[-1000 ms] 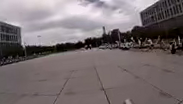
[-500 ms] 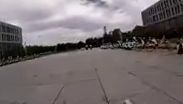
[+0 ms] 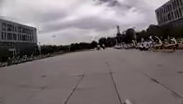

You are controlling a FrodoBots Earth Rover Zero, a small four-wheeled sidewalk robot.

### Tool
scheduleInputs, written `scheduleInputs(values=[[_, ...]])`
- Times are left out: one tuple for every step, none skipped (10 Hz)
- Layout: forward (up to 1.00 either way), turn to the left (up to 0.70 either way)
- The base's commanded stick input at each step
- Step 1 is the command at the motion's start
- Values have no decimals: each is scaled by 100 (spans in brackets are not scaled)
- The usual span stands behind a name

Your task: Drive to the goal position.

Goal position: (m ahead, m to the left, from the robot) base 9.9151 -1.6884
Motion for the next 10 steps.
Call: scheduleInputs(values=[[70,1],[70,1],[70,1],[70,1],[70,1],[70,1],[70,1],[70,1],[70,1],[70,0]])
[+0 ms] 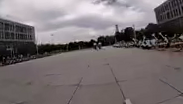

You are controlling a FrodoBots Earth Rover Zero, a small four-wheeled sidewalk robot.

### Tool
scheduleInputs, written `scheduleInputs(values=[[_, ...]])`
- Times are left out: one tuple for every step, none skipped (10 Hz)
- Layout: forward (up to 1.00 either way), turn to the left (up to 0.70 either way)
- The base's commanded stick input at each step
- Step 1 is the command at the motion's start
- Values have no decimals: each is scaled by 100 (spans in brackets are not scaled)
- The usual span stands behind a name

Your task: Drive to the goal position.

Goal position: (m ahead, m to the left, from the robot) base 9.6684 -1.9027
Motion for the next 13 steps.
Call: scheduleInputs(values=[[70,-4],[70,-34],[70,-34],[70,-34],[70,-34],[70,-14],[70,1],[70,1],[70,1],[70,1],[70,1],[70,1],[70,1]])
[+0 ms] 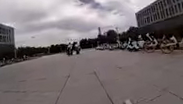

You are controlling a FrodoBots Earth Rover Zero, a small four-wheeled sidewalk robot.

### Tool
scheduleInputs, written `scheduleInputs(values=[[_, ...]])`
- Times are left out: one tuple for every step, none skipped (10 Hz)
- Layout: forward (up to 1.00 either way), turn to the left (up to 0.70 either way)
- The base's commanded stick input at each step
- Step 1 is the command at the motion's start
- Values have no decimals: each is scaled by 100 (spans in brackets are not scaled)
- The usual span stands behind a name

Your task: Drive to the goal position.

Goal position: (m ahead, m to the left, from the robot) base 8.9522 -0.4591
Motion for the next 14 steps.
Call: scheduleInputs(values=[[70,1],[70,1],[70,1],[70,1],[70,1],[70,1],[70,1],[70,1],[70,1],[70,1],[70,1],[70,1],[70,1],[70,1]])
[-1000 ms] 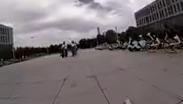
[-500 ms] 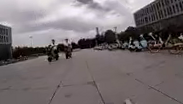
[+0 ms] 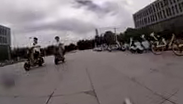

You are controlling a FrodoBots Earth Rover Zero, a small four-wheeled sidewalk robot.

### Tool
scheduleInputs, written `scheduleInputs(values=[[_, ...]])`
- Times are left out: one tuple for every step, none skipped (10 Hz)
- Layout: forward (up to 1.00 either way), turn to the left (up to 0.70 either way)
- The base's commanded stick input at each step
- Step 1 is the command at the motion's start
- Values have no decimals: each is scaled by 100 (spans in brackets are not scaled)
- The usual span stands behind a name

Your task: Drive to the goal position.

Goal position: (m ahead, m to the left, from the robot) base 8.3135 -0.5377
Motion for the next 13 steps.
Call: scheduleInputs(values=[[70,1],[70,1],[70,1],[70,1],[70,1],[70,1],[70,1],[70,1],[70,1],[70,1],[70,1],[70,36],[70,36]])
